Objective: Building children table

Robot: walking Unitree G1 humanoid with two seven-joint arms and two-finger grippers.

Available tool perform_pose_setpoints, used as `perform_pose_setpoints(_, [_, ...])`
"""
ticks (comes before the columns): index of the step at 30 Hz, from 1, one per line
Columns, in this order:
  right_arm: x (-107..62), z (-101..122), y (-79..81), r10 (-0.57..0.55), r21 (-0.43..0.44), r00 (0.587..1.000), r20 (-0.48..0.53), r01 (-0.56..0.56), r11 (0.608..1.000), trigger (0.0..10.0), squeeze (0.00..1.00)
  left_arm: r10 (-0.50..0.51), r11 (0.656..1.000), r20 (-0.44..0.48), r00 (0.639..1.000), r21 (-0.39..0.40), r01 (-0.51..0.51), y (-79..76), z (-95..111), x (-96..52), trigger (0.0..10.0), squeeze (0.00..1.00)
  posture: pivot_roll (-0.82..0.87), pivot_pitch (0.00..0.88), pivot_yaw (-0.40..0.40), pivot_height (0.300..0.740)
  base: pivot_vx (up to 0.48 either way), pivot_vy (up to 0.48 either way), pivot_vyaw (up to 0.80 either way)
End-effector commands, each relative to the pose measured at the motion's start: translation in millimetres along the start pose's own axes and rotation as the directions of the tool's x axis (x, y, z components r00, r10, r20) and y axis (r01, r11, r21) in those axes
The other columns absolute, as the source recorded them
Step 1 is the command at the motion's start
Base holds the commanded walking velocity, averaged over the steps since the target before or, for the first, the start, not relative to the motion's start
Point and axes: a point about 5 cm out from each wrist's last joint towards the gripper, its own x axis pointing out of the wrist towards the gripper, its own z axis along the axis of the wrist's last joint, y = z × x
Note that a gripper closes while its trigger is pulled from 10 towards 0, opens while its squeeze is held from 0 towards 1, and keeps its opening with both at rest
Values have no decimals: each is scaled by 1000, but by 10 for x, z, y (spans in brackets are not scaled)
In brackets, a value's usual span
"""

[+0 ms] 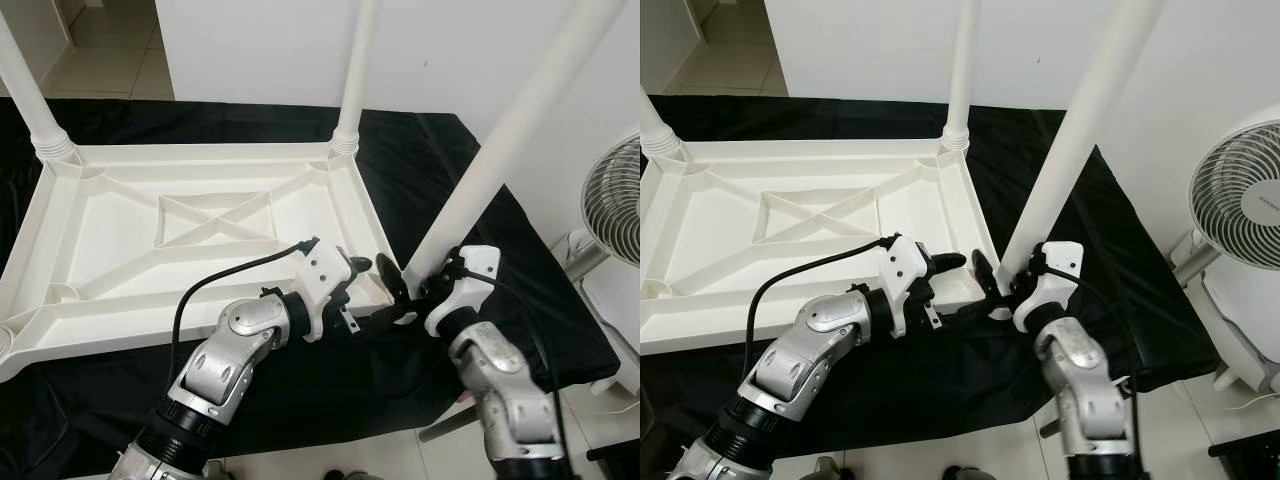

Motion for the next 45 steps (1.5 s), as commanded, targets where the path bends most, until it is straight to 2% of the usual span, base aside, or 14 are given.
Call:
perform_pose_setpoints(1, [-2, -29, -20, 43, 0, 999, -9, -43, 999, 10000, 0, 1, 1000, -11, 1000, -5, -1, -6, -24, -22, 10000, 0, 23, 111, -73, 740, 0, 0, 0])
perform_pose_setpoints(7, [32, -83, -107, 171, -56, 983, -70, -175, 983, 10000, 0, 26, 1000, -53, 998, 2, -25, 50, -98, -183, 10000, 0, 37, 112, -77, 740, 0, 0, 0])
perform_pose_setpoints(11, [43, -101, -144, 182, -57, 980, -82, -187, 981, 9843, 0, 29, 1000, -55, 998, 7, -29, 53, -94, -199, 10000, 0, 42, 113, -79, 740, 0, 0, 0])
perform_pose_setpoints(12, [48, -100, -162, 183, -56, 980, -79, -188, 981, 8510, 0, 30, 1000, -56, 998, 8, -29, 53, -93, -201, 10000, 0, 42, 113, -79, 740, 0, 0, 0])
perform_pose_setpoints(13, [46, -103, -187, 183, -49, 980, -80, -187, 981, 0, 0, 29, 1000, -56, 998, 9, -28, 51, -91, -206, 10000, 0, 45, 112, -82, 740, 0, 0, 0])
perform_pose_setpoints(17, [9, -133, -264, 197, -40, 976, -87, -201, 979, 0, 0, 26, 1000, -56, 998, 13, -25, 48, -84, -220, 10000, 0, 45, 110, -79, 740, 0, 0, 0])
perform_pose_setpoints(29, [-65, -120, -317, 184, -46, 980, -71, -188, 981, 0, 0, 15, 1000, -51, 999, 12, -14, 38, -65, -216, 10000, 0, 41, 108, -77, 740, 0, 0, 0])
perform_pose_setpoints(34, [-142, -116, -207, 56, -8, 998, -27, -56, 998, 0, 0, 8, 1000, -40, 999, 7, -8, 14, -49, -186, 10000, 0, 41, 108, -77, 740, 0, 0, 0])
perform_pose_setpoints(36, [-142, -116, -207, 56, -8, 998, -27, -56, 998, 0, 0, 8, 1000, -40, 999, 7, -8, 14, -49, -186, 10000, 0, 41, 108, -77, 740, 0, 0, 0])
perform_pose_setpoints(38, [-165, -151, -185, -66, 17, 998, -22, 66, 998, 0, 0, -3, 1000, -36, 999, 3, 3, -20, -54, -173, 10000, 0, 24, 105, -89, 740, 0, 0, 0])
perform_pose_setpoints(39, [-165, -151, -185, -66, 17, 998, -22, 66, 998, 0, 0, -3, 1000, -36, 999, 3, 3, -20, -54, -173, 10000, 0, 24, 105, -89, 740, 0, 0, 0])
perform_pose_setpoints(43, [-193, -177, -134, -190, 51, 982, -16, 190, 980, 0, 0, -17, 1000, -25, 1000, 2, 17, -49, -43, -155, 10000, 0, 20, 100, -92, 740, 0, 0, 0])
perform_pose_setpoints(44, [-220, -190, -85, -263, 80, 965, -17, 264, 961, 0, 0, -22, 1000, -23, 1000, 4, 22, -51, -36, -149, 10000, 0, 20, 99, -93, 740, 0, 0, 0])
perform_pose_setpoints(45, [-220, -190, -85, -263, 80, 965, -17, 264, 961, 0, 0, -22, 1000, -23, 1000, 4, 22, -51, -36, -149, 10000, 0, 20, 99, -93, 740, 0, 0, 0])
